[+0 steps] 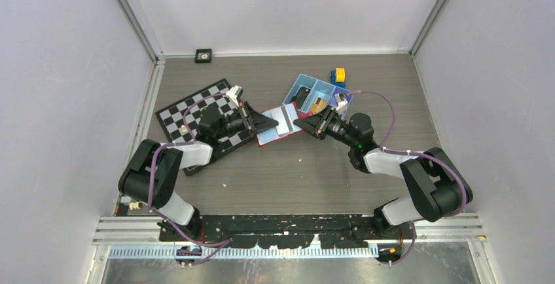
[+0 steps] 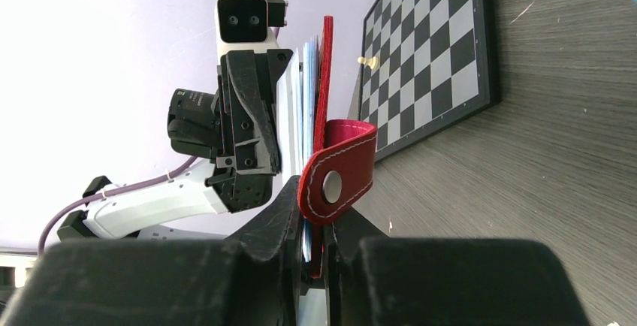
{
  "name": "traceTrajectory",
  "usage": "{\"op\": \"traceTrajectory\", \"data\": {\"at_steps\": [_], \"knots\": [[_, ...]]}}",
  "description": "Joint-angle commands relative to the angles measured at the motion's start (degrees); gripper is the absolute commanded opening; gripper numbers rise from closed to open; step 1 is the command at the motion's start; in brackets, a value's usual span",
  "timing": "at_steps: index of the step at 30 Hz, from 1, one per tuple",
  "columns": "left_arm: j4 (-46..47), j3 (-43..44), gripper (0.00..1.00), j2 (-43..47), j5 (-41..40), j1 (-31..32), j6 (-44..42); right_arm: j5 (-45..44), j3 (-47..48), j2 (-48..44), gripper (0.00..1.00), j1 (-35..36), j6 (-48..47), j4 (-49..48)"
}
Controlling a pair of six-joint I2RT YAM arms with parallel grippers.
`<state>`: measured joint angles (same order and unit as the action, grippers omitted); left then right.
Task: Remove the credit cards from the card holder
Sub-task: Remove the credit card from the card holder, then place the card holder at the center of the board.
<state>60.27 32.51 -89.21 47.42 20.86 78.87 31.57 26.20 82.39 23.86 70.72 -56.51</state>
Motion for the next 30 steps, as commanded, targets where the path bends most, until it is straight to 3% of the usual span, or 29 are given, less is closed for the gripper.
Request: {"op": "traceTrajectory", "data": {"at_steps": [1, 11, 19, 22, 30], "knots": [[4.2, 0.0, 0.07, 2.0, 0.6, -0.3, -0.3, -0.7, -0.2, -1.7, 0.13, -0.3, 0.0, -2.5], [4.0, -0.5, 0.00, 2.8, 0.4, -1.1, -0.4, -3.2, -2.2, -4.2, 0.05, -2.9, -0.3, 0.4], [-0.4, -1.1, 0.00, 3.8, -0.5, -2.3, -2.0, -7.8, -0.3, -6.4, 0.01, -3.8, -5.6, 16.6], [-2.3, -2.0, 0.00, 5.6, -1.3, -3.5, -3.0, -7.7, 0.7, -4.7, 0.00, -3.8, -5.8, 18.3], [-19.8, -2.2, 0.00, 16.5, -6.5, -5.0, -12.9, -5.6, 4.5, 3.7, 0.00, -0.6, -5.3, 18.4]]}}
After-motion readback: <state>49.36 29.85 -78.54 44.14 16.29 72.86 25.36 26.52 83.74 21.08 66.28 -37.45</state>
